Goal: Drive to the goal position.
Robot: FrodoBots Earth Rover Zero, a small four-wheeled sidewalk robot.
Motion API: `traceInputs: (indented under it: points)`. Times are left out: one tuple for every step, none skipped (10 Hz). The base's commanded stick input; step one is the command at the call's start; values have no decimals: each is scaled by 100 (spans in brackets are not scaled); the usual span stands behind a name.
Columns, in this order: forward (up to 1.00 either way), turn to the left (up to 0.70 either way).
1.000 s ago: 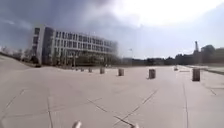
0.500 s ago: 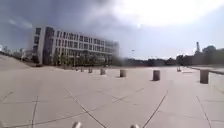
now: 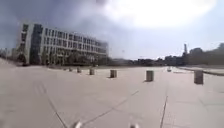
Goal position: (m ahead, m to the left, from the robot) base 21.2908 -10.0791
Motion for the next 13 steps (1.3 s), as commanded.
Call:
traceInputs:
  points:
    - [70,0]
    - [70,0]
    - [70,0]
    - [70,0]
    - [70,0]
    - [70,0]
    - [70,0]
    - [70,0]
    - [70,0]
    - [70,0]
    - [70,0]
    - [70,0]
    - [70,0]
